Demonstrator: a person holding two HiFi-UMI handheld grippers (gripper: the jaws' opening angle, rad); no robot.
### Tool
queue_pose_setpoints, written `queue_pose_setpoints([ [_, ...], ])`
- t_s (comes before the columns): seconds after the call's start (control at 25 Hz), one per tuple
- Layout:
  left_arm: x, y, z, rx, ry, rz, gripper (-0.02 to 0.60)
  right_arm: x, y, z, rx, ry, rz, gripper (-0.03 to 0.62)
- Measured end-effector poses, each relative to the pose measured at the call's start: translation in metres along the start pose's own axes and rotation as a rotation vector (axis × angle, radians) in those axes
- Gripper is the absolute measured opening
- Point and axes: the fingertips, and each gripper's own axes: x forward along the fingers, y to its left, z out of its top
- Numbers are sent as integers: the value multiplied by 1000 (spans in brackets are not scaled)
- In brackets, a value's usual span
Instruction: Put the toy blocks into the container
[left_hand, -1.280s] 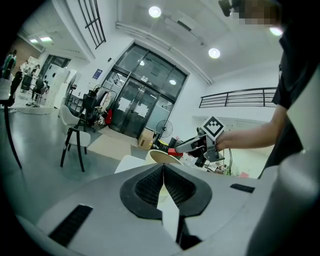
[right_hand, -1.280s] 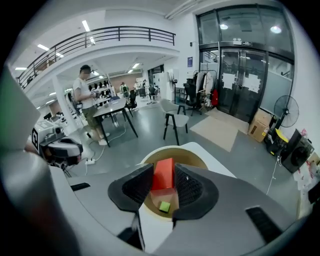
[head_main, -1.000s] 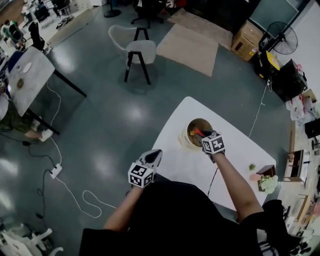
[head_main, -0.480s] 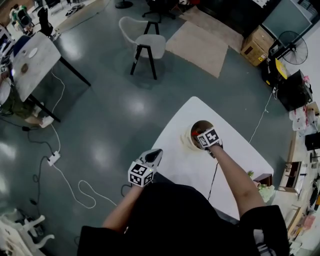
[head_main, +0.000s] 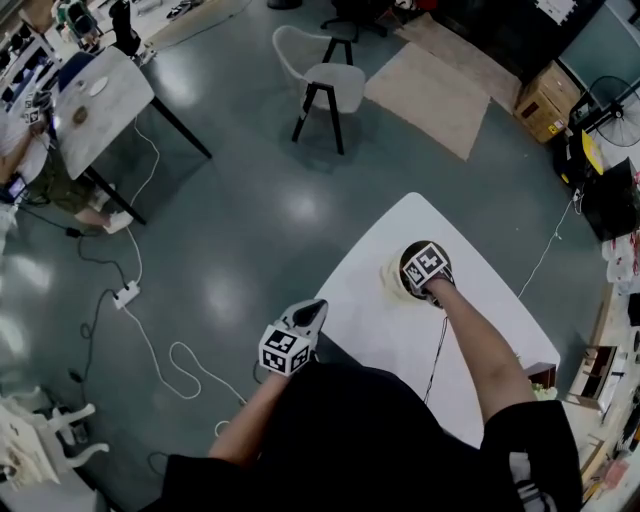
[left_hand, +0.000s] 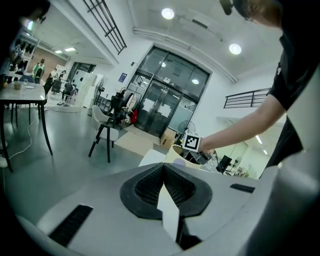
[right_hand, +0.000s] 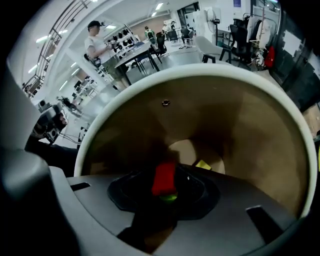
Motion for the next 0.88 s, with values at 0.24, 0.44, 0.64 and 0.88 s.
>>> queue_pose_setpoints([
  [0.24,-9,-11,-4,12,-2,23,5,-1,3,5,-20,-44,-8,136],
  [0.44,-10,-28,-4,30,2,9,5,-21,1,9,-43,-114,-46,144],
  [0.64,-7,-46,-11,38,25,-14,5,-68,13,17,-36,-286,-43,143],
  [0.88,7,-80,-6,48,19,-66,5,-140,38,-9,16,-544,-33,140],
])
